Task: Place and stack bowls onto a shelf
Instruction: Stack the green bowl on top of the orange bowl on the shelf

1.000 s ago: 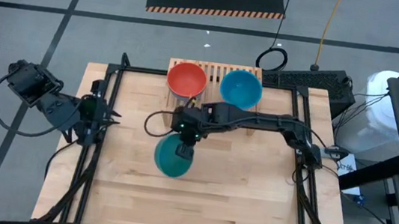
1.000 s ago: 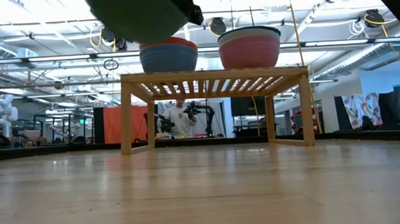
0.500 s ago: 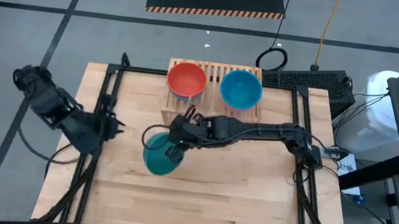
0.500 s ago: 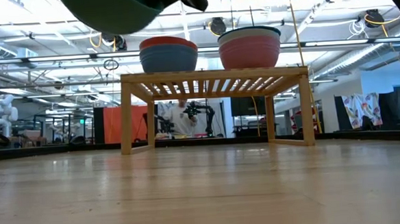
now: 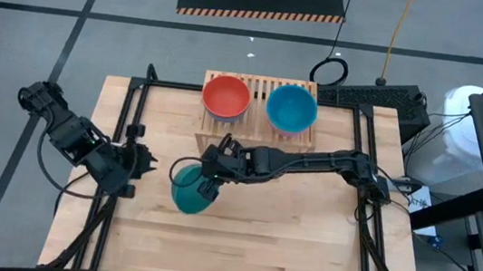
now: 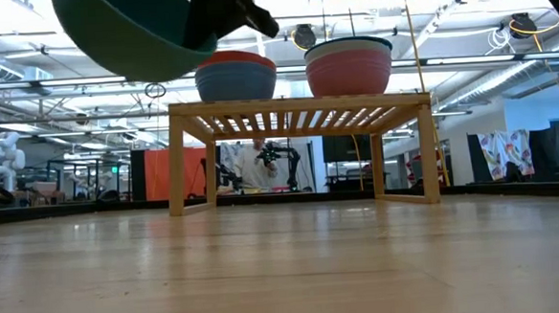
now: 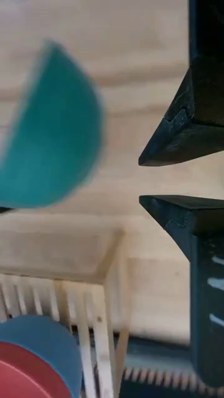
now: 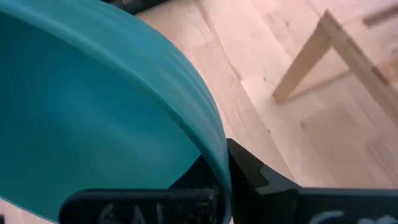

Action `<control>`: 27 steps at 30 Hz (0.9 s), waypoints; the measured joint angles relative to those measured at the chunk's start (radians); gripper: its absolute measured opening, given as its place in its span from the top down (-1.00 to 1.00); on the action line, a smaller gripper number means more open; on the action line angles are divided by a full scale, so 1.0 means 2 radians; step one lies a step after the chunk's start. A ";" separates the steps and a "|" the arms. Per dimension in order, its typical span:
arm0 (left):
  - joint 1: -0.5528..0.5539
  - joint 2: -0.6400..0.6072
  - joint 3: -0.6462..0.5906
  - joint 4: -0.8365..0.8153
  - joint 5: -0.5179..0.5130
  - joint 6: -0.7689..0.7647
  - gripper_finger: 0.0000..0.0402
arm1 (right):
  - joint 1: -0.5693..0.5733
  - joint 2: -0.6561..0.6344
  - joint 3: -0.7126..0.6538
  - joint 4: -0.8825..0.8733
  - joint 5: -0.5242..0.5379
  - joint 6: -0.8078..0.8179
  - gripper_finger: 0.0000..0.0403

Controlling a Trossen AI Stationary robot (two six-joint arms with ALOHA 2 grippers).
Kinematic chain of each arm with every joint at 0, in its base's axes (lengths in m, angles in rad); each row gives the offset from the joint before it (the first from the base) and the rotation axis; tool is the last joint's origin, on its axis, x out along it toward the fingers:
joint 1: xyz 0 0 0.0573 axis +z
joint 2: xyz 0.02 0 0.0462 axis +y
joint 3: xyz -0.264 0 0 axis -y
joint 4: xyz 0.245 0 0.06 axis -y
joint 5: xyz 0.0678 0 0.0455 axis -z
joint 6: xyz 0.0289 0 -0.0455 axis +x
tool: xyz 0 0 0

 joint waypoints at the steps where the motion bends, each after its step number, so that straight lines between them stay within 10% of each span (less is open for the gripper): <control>1: 0.000 0.000 0.000 0.017 0.000 -0.015 0.54 | 0.000 0.000 -0.007 0.017 0.003 -0.003 1.00; 12: -0.025 0.037 0.000 0.125 0.000 -0.013 0.54 | -0.001 0.000 -0.061 0.052 0.037 -0.011 1.00; 27: -0.033 0.132 0.000 0.128 0.076 0.116 0.54 | -0.008 -0.005 -0.060 -0.092 -0.071 -0.014 1.00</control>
